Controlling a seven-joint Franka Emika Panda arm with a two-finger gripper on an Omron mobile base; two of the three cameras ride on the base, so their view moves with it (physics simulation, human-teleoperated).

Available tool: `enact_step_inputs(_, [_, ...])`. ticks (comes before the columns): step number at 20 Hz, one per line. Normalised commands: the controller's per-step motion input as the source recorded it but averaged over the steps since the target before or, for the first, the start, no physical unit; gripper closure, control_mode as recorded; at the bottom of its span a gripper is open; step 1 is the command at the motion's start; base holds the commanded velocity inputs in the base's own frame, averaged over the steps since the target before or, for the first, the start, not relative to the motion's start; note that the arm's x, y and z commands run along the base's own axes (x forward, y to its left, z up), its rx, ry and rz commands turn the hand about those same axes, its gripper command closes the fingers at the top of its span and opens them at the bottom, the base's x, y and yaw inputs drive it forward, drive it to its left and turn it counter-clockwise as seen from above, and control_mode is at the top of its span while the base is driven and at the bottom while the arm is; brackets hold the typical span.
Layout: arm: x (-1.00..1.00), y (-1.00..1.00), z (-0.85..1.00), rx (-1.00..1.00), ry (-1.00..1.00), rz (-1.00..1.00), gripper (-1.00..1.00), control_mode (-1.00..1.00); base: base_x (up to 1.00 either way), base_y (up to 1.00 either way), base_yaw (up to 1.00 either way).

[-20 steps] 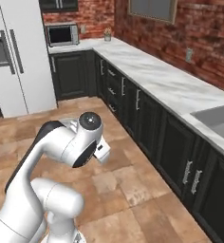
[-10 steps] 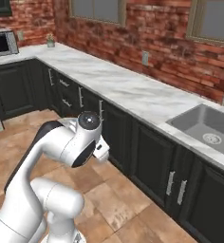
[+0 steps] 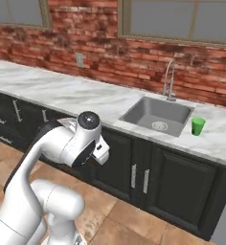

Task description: Pick the cup and bowl from the counter and place them on the counter next to the sink.

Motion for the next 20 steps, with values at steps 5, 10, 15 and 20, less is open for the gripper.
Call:
enact_step_inputs(5, [0.00, 0.00, 0.00, 0.00, 0.00, 0.00, 1.00, 1.00, 0.25, 0.24, -0.57])
enact_step_inputs(10, [0.00, 0.00, 0.00, 0.00, 0.00, 0.00, 1.00, 1.00, 0.71, 0.83, -0.28])
enact_step_inputs(15, [0.00, 0.00, 0.00, 0.00, 0.00, 0.00, 1.00, 1.00, 0.86, 0.92, -0.23])
enact_step_inputs(20, [0.00, 0.00, 0.00, 0.00, 0.00, 0.00, 1.00, 1.00, 1.00, 0.48, -0.34])
